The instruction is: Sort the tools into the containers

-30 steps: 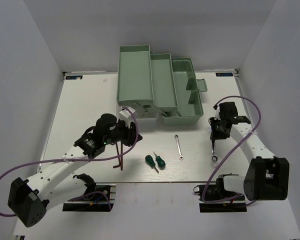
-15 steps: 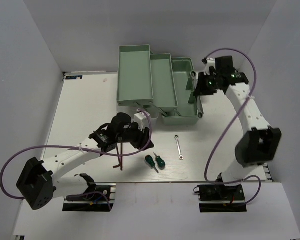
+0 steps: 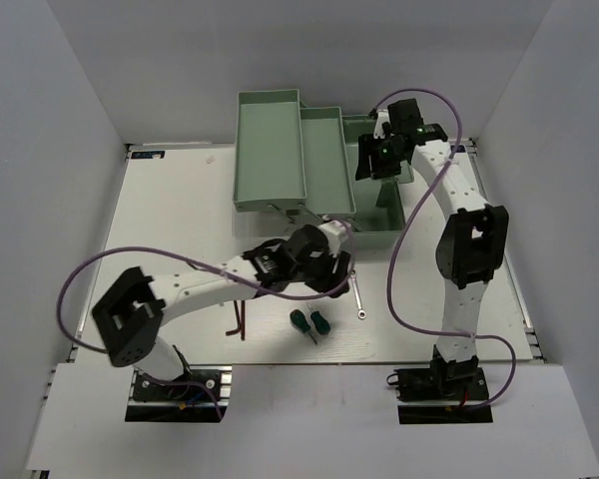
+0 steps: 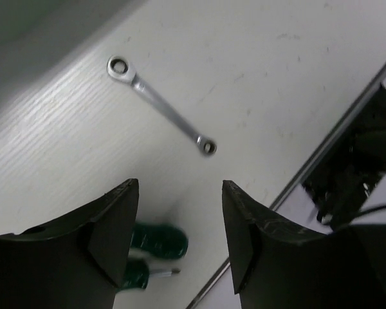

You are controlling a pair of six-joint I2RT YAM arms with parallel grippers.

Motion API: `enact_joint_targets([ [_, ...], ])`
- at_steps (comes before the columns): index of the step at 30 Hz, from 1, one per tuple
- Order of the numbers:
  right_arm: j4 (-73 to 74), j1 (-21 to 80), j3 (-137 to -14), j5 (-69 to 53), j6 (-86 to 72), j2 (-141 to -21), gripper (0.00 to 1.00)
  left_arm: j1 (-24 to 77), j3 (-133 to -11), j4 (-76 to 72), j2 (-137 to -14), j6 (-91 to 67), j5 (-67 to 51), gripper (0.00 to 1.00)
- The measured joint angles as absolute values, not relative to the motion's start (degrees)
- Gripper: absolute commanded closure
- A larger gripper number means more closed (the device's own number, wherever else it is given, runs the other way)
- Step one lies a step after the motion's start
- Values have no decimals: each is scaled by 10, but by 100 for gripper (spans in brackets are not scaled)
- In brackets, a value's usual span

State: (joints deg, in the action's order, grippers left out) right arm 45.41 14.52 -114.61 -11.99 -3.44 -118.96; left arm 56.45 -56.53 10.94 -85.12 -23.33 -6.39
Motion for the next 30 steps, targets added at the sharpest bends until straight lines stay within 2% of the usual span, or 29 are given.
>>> enact_joint_targets([
  [3, 448, 141, -1131, -110, -33, -1164, 38, 597, -658, 139, -938, -263, -3, 39],
  [7, 438, 133, -1056, -50, -38, -1070, 47, 634, -802, 220, -1060, -314, 68, 42],
  [13, 389, 83, -832, 23, -46, -855, 49, 670, -990, 369, -1220, -393, 157, 45],
  [17, 362, 41, -699, 29, -46, -769, 49, 684, -1008, 443, -1252, -434, 200, 45],
  [21, 355, 18, -618, 19, -52, -743, 49, 689, -1010, 474, -1253, -457, 223, 45],
  [30, 339, -40, -558, -53, -74, -726, 49, 692, -1016, 485, -1257, -494, 247, 45],
])
